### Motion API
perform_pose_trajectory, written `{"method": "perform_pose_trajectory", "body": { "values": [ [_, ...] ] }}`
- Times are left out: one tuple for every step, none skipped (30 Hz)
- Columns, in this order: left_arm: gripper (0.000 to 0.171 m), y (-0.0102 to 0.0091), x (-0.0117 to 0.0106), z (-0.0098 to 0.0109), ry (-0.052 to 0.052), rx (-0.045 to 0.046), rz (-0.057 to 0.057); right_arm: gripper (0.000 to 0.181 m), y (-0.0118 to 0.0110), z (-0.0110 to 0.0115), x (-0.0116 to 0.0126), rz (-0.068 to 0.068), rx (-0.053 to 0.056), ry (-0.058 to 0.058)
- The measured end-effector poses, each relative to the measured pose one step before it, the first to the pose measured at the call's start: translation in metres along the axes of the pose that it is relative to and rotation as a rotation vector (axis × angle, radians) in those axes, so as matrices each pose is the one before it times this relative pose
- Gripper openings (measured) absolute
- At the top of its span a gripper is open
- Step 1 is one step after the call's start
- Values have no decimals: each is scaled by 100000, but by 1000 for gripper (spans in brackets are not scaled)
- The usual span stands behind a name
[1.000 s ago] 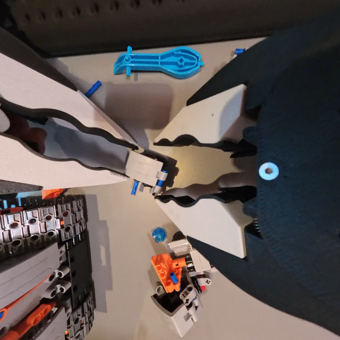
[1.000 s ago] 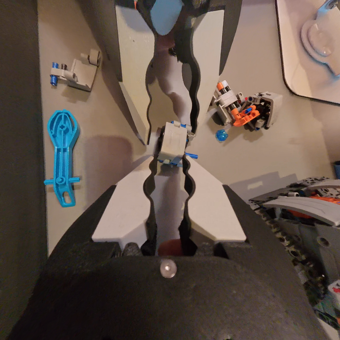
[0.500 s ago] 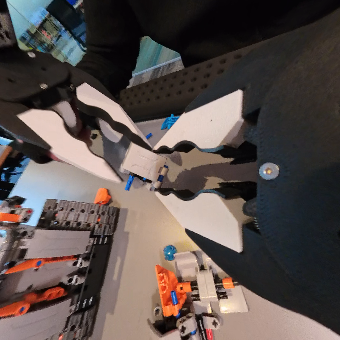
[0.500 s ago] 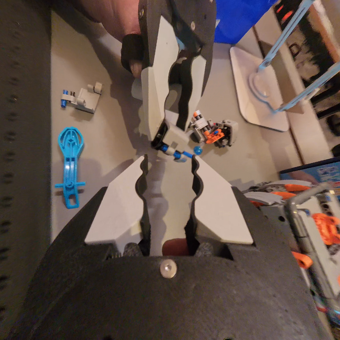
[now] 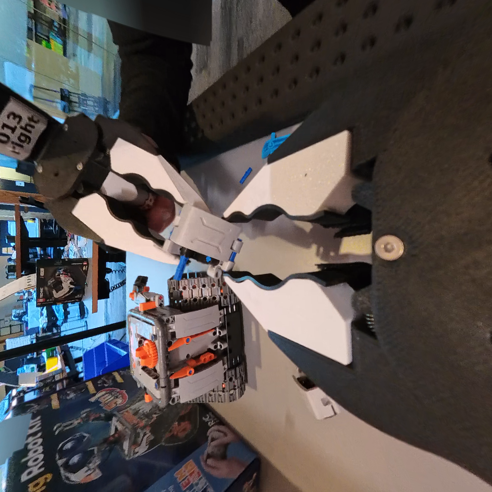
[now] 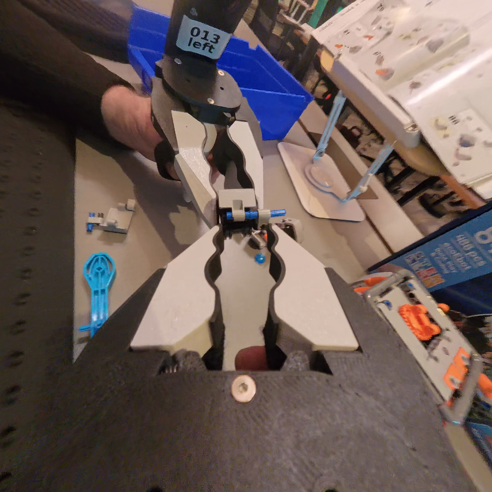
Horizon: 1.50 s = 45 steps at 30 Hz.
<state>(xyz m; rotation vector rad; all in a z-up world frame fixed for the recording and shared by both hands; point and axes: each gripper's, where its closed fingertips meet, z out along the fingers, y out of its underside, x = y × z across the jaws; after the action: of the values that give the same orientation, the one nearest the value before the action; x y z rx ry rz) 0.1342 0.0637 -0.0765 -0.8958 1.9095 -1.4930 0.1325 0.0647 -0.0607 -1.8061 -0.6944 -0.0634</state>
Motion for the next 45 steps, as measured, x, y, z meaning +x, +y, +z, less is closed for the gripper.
{"method": "perform_pose_trajectory", "body": {
  "values": [
    [34,-143,30,-70,-577,68,1961,30,-169,-28,15,-3222,-116,2211],
    [34,-87,158,-41,16,-80,2057,34,-153,-41,25,-3143,29,2105],
    [33,-27,26,-32,-802,-303,1936,38,-118,-39,89,-2523,-43,2079],
    [33,-41,26,-37,-612,-167,1364,41,-31,34,-118,-1145,-287,84],
    [33,156,87,31,-116,-1096,1567,43,-52,45,-244,-77,154,-1288],
    [33,123,5,35,-472,-940,1716,39,25,-11,-140,-587,-201,-679],
    [33,-79,-100,-48,-1024,170,1237,31,49,-26,44,-1159,-517,683],
    [34,6,-33,15,-788,-528,954,30,-33,-9,-19,-1032,-234,361],
    [35,109,15,48,-486,-1065,1179,29,2,8,-70,-1262,-410,153],
    [35,81,4,13,-390,-589,1344,29,41,24,-65,-2140,-505,418],
    [36,142,6,43,-438,-900,979,28,79,31,-66,-1603,-797,250],
    [37,71,13,36,-249,-420,753,28,65,29,-36,-1134,-581,179],
    [39,-75,-7,-29,-154,78,497,27,64,30,-48,-921,-601,84],
    [47,-72,-355,-116,-2598,-582,1322,28,115,31,-47,-703,-802,23],
    [52,-57,-399,-181,-3440,-1255,3659,27,97,-9,59,-956,-643,704],
    [53,-180,-257,-260,-2946,-854,4405,27,130,-28,70,-1000,-1109,727],
    [53,-401,-43,-277,-1914,107,4323,27,81,-18,19,-835,-824,316],
    [49,-380,262,-173,-546,-459,4503,27,16,10,-56,-656,-333,108],
    [45,-236,344,-22,-788,-1602,5595,27,35,64,-111,-992,-673,21],
    [40,-60,332,71,-1202,-2463,5784,27,100,113,-156,-1544,-1157,94],
    [34,-250,614,56,577,-545,4865,27,49,114,-196,-1548,-854,25],
    [27,-83,677,146,1809,-1211,3039,27,-34,93,-226,-1195,-457,-206],
    [28,233,105,170,-915,-2816,1425,27,38,88,-182,-1313,-935,-52],
    [26,298,67,79,-466,-1963,2168,27,125,110,-109,-1084,-964,163],
    [26,67,36,-17,-37,343,654,28,4,55,-62,-259,113,-41],
    [25,-20,25,4,654,712,-1527,28,-20,4,-28,17,210,-208],
    [25,-2,2,-9,694,111,-1225,29,-22,-23,26,-290,264,227],
    [25,-47,-102,-55,-585,15,100,30,-95,-59,86,-677,541,943],
    [25,-71,-24,-58,-260,3,382,30,-103,-78,51,-897,109,770],
    [24,64,52,-3,379,-852,260,30,-7,13,-21,-796,-498,297],
    [24,56,3,-14,-150,-439,343,30,-2,19,-12,-680,-159,345],
    [24,5,31,-5,24,28,251,30,-36,-14,-37,-542,105,110],
    [24,38,84,21,527,-266,-23,30,-50,-25,-17,-590,113,249],
    [24,86,-10,-16,218,-674,-56,31,-13,-25,0,-54,354,142],
    [24,19,-50,-24,-573,-14,940,31,-24,-67,-1,1361,931,-944],
    [24,10,56,5,-39,-52,705,32,-44,-130,71,2417,1278,-1395],
    [24,-99,22,-42,-216,264,861,34,-90,-152,69,2132,1662,-1203],
    [24,-141,49,-62,-222,102,1354,34,-147,-124,-73,1158,1882,-1436],
    [24,-104,52,-46,-99,-226,1083,33,-73,-71,-224,179,1307,-1798],
    [24,-52,102,4,152,-200,906,28,-26,-24,-216,-337,661,-1352],
    [24,28,32,12,-210,-216,313,28,6,-10,-65,-385,79,-264],
    [24,2,58,12,164,133,-155,29,6,-30,-53,-342,-76,-409],
    [24,106,21,58,101,-660,173,29,-107,-111,-84,-617,524,-552],
    [24,294,-27,94,-556,-1809,1242,31,-322,-211,-51,-92,1604,-508],
    [24,111,23,33,-278,-498,1027,33,-324,-224,-14,685,1468,-521]
  ]
}}
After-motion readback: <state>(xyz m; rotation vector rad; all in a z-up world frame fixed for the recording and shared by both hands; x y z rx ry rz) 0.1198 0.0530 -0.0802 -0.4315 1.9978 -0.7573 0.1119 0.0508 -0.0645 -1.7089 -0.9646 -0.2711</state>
